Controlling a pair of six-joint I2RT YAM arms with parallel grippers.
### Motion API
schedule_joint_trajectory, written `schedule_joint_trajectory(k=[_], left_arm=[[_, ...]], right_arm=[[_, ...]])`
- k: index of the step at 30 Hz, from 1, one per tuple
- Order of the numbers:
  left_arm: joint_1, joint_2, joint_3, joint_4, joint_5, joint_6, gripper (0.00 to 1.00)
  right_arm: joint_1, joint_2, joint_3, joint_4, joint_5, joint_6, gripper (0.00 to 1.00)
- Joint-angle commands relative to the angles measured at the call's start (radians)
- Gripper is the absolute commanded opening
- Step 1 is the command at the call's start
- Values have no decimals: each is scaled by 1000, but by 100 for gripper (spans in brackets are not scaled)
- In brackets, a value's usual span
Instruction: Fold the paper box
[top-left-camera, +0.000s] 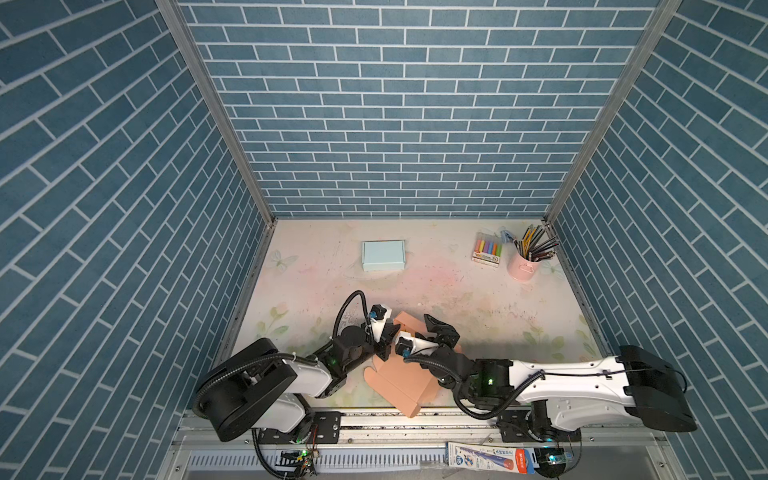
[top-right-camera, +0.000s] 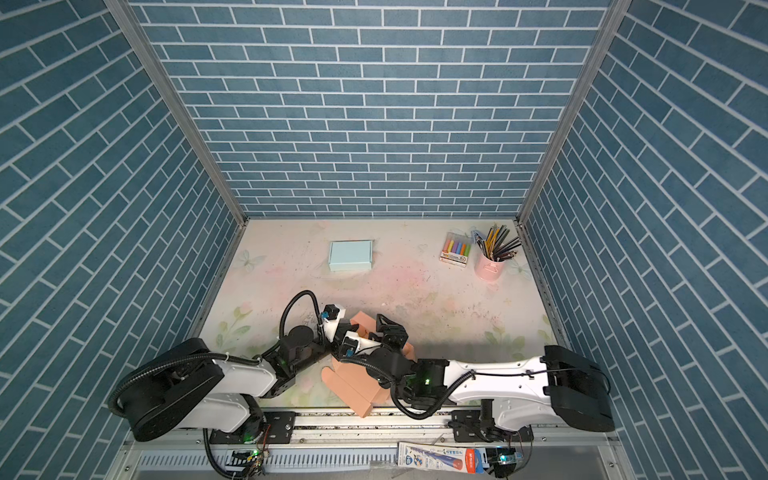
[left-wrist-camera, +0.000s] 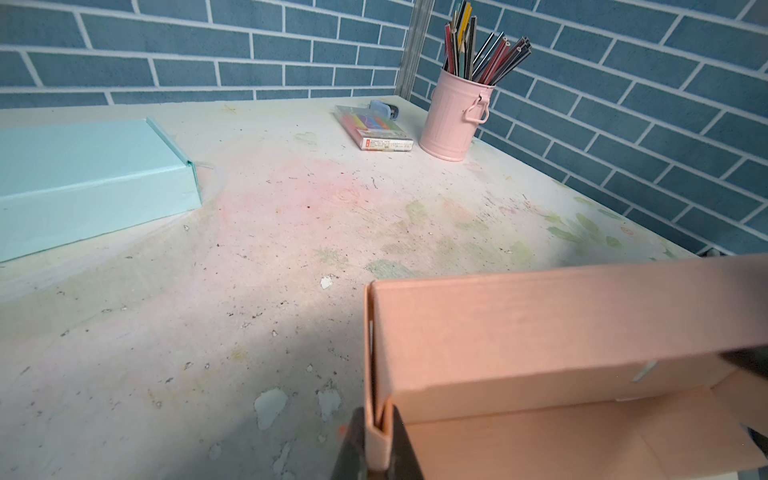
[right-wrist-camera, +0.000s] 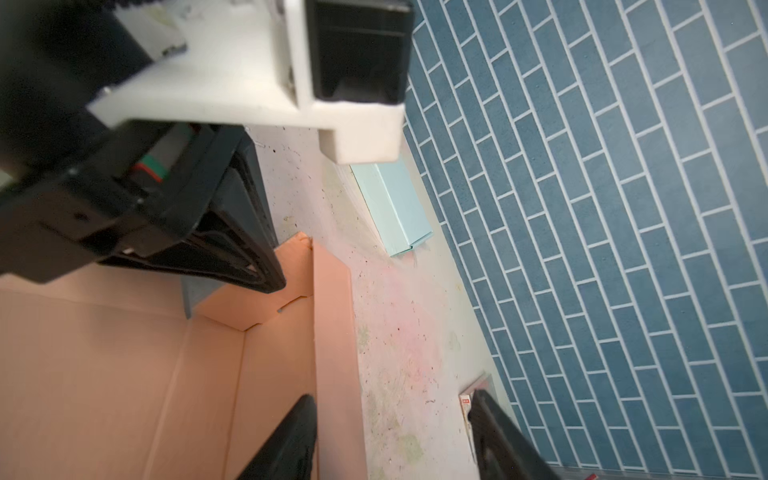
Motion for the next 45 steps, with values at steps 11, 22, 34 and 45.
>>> schedule_joint_trajectory(k=[11,22,34,45], left_arm=[[-47,-83,22,-120,-126,55,10],[-81,-113,44,-175,-194,89,10],[-102,-82,49,-171,-244,105,11],[-103,18,33,-78,-268,96,16]], right_arm=[[-354,-264,71,-147,-748,641,70],[-633,-10,114,-150,-1122,879,67],[-661,211,91,-5,-1299,951,60],[-658,306,34,139,-1438,1023,46]])
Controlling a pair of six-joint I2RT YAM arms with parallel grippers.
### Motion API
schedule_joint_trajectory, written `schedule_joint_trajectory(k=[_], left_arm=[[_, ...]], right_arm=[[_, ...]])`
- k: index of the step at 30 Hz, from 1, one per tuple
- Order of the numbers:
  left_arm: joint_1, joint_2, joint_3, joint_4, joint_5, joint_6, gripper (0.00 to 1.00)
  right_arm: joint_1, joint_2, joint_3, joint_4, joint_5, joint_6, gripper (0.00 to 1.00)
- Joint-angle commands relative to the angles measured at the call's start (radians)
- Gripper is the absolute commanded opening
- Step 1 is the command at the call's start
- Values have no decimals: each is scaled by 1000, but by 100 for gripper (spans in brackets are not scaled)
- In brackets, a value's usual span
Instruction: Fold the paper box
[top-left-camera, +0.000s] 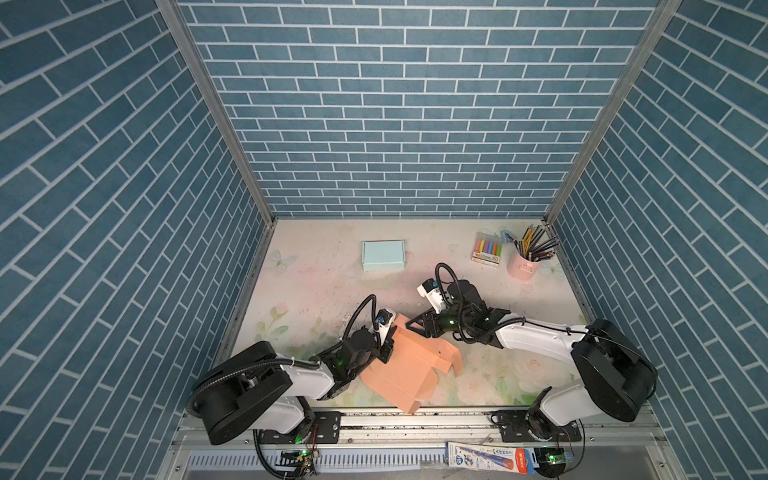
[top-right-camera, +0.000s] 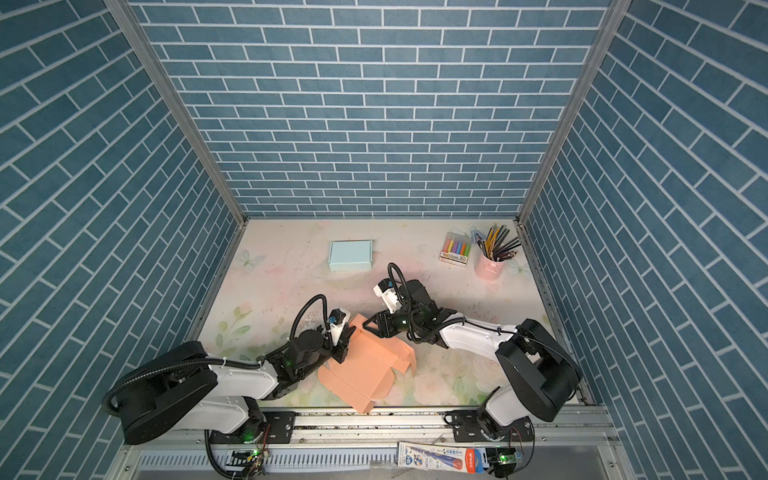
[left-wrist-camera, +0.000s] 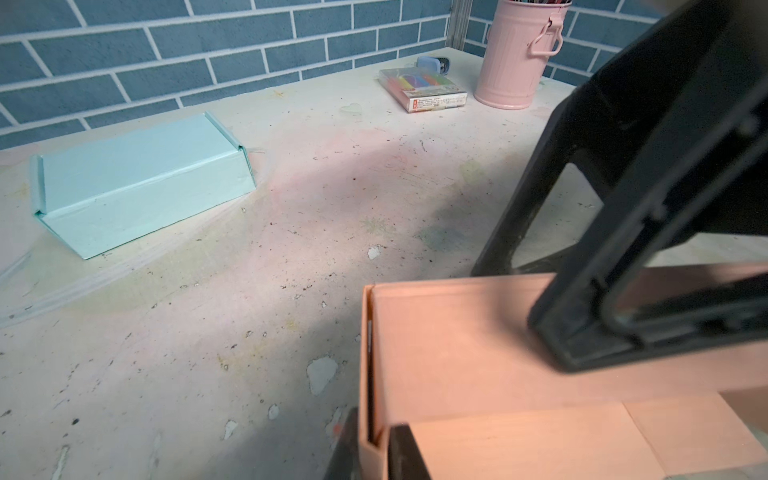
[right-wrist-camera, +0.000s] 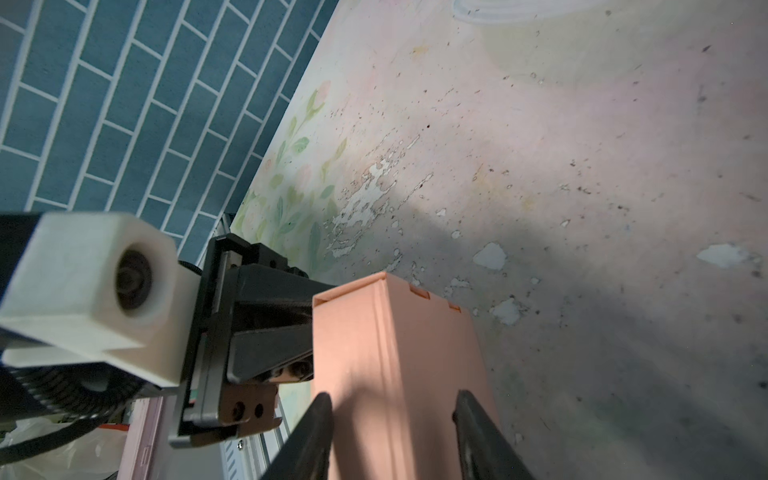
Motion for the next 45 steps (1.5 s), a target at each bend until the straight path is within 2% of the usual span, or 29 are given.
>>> schedule_joint_trajectory(k=[1,10,16,20,24,34,40,45], left_arm=[[-6,25,3,71,-22,2,16],[-6,73,11,102,-40,3,16],[-6,110,18,133,-47,11,10],[-6,113,15,139,-47,10,10],[-6,128,13,160,-46,8,14],[-8,108,-4,175,-35,-3,16],[-10,119,3,177,-28,-1,24],[-10,138,16,180,-34,9,25]], right_arm=[[0,11,-24,54,-57,42,46],[6,29,-40,72,-52,54,41],[15,25,-48,105,-66,89,40],[26,13,-57,124,-63,107,40],[33,16,-68,142,-50,120,40],[32,-37,-81,77,30,91,39],[30,-50,-73,47,44,74,40],[30,-52,-70,44,50,71,39]])
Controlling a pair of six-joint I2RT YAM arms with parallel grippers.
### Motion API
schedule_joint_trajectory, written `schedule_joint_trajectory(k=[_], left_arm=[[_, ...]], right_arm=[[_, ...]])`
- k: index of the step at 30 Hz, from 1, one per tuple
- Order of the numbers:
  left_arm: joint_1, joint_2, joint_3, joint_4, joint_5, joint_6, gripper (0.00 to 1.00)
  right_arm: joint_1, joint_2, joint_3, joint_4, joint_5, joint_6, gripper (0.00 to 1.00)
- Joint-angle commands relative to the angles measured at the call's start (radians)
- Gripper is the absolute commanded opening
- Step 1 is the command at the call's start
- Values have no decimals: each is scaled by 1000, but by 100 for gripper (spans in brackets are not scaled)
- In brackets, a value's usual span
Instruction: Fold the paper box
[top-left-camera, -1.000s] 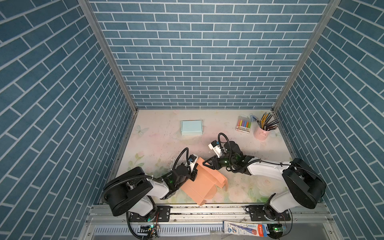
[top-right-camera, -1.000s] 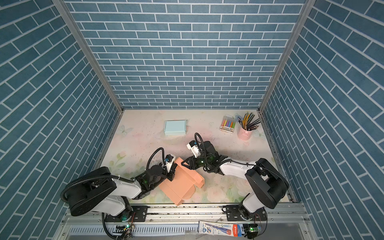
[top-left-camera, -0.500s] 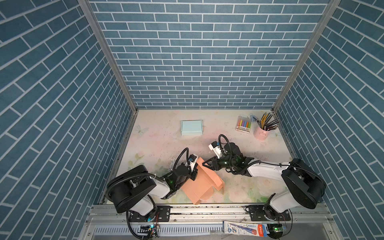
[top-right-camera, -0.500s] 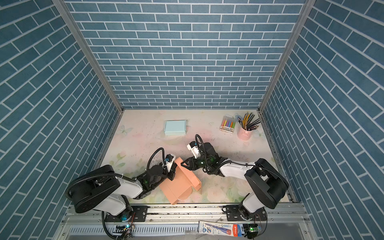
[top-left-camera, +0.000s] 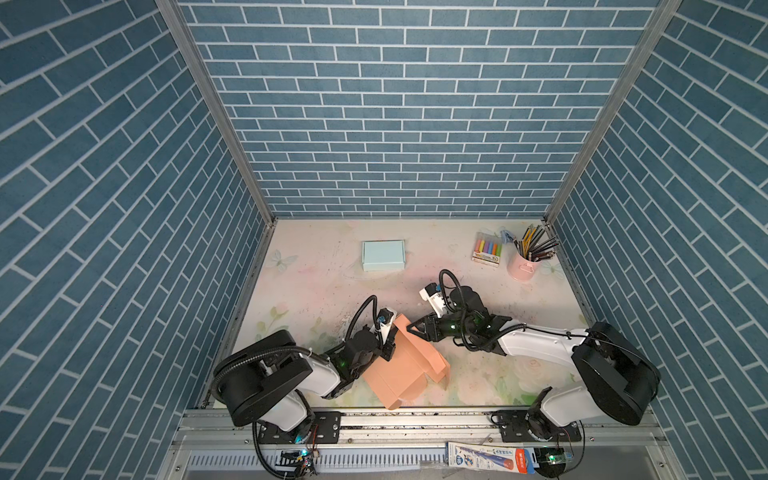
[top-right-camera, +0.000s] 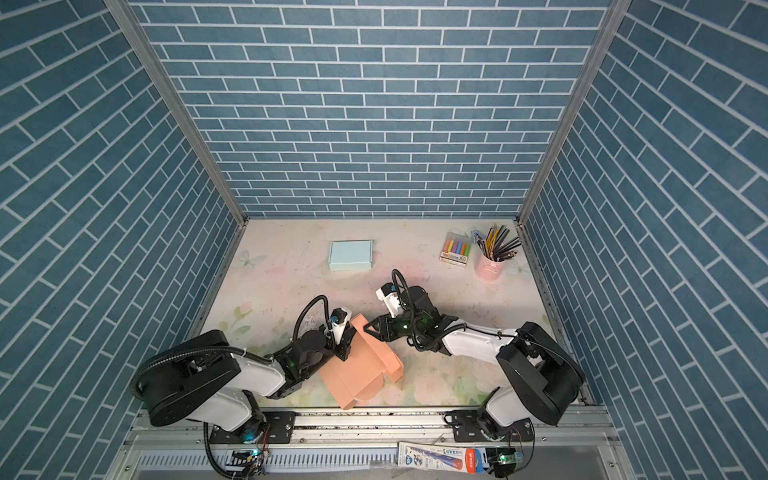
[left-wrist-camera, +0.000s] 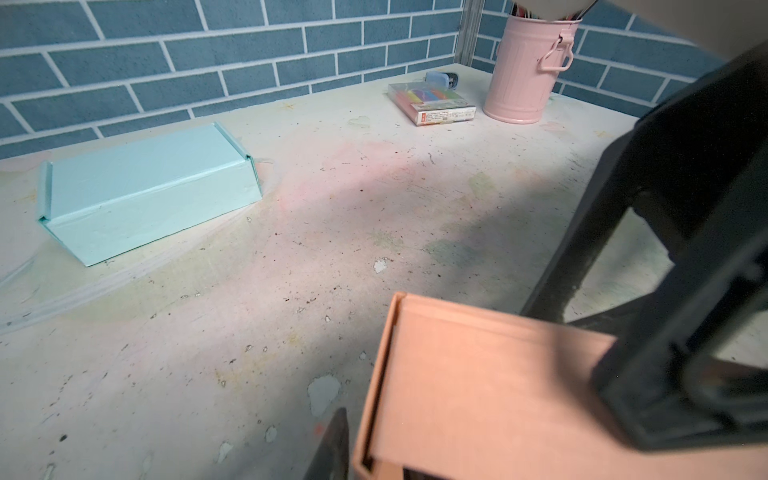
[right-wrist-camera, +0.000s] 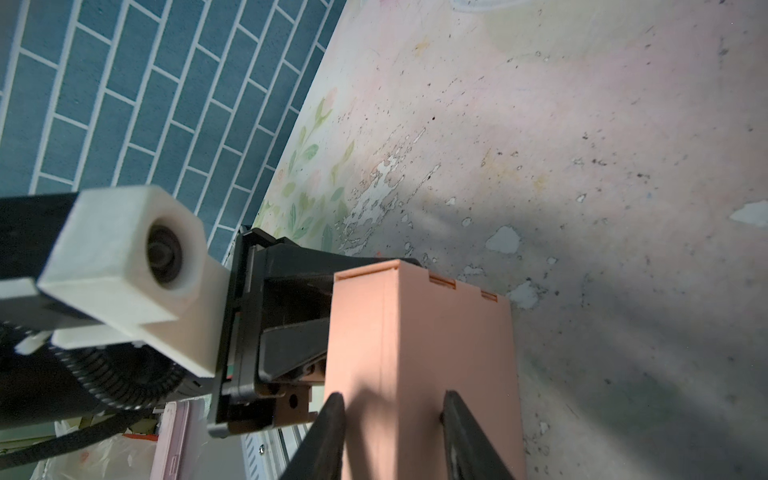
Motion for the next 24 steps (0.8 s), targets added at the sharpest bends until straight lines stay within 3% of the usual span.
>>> schedule_joint_trajectory(k=[1,7,17,24], left_arm=[[-7,23,18,23,-1,12,24],[-5,56,30,39,14,16,16],[-6,15,10,38,32,1,10],[-3,-82,38,-95,20,-49,10]], right_arm=[[4,-16,-4,-38,24,-17,39],[5,-18,0,-42,26,-17,38],[5,-45,29,-98,39,-39,40],[30,-308,75,-300,232,-123,51]])
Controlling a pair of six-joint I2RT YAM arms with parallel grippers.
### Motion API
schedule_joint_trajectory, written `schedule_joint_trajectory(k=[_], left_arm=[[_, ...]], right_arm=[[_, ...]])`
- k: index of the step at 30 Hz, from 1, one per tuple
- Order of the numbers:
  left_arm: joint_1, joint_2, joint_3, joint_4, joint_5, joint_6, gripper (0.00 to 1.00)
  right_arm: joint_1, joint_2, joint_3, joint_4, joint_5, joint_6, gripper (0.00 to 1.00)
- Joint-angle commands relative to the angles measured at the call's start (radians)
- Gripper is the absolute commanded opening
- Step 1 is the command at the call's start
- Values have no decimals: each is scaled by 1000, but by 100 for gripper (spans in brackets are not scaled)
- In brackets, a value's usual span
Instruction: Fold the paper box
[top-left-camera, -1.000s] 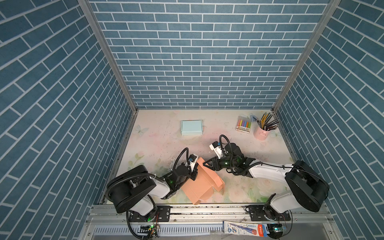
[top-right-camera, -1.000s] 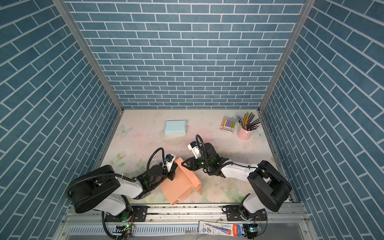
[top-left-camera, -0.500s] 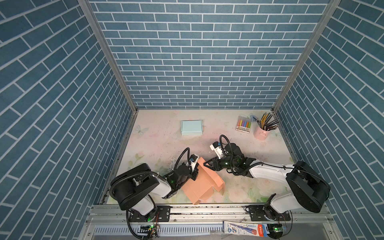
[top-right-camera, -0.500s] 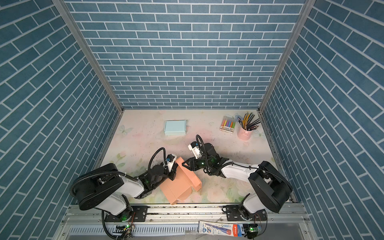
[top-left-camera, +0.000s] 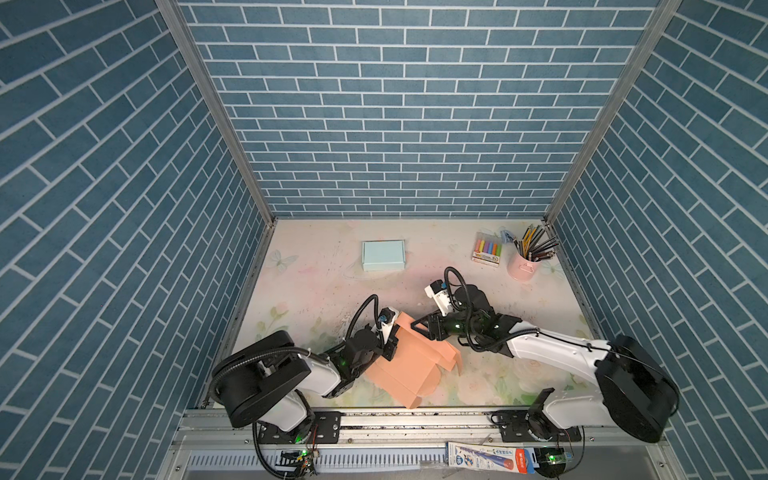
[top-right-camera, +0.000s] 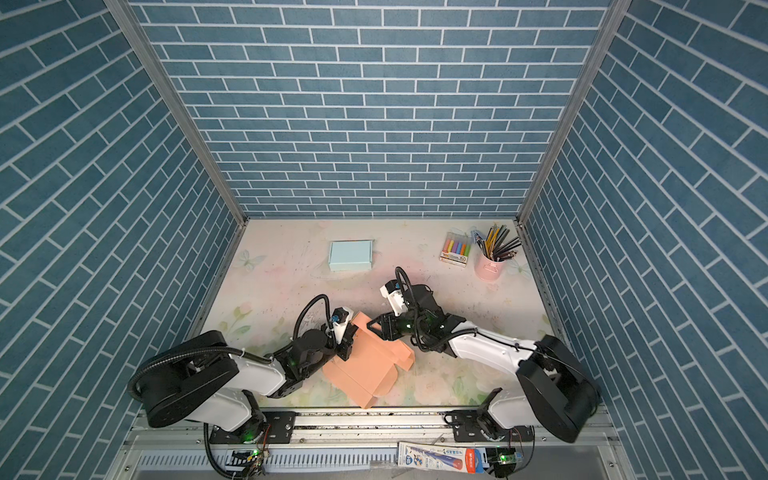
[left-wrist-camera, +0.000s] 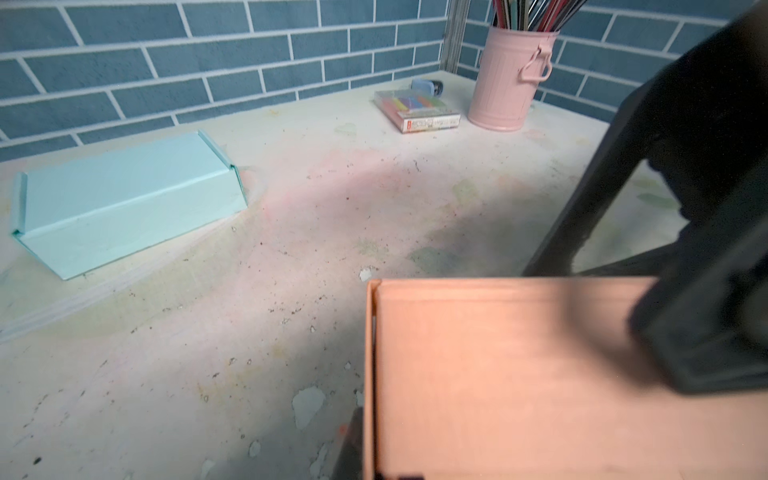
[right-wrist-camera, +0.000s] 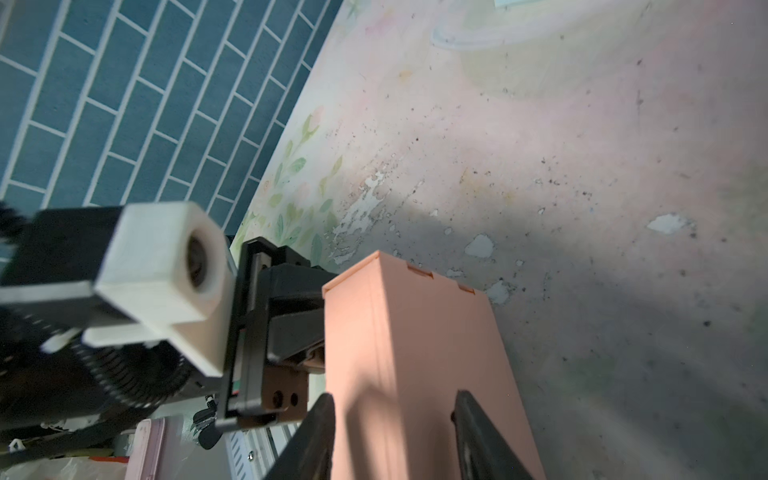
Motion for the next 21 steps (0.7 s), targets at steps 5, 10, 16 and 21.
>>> schedule_joint_trajectory(k=[5,10,16,21], left_arm=[[-2,-97,136,-330,-110,-114,10],[0,-145,231,-551,-194,-195,10],[7,-191,321,-734,-239,-273,10],[19,-215,374,-827,-255,-299,10]], right_arm=[[69,-306,82,-269,277,-130,51],[136,-398,122,-377,399,-157,44],[168,-418,129,-398,446,-134,28],[174,-391,128,-432,510,-119,21]])
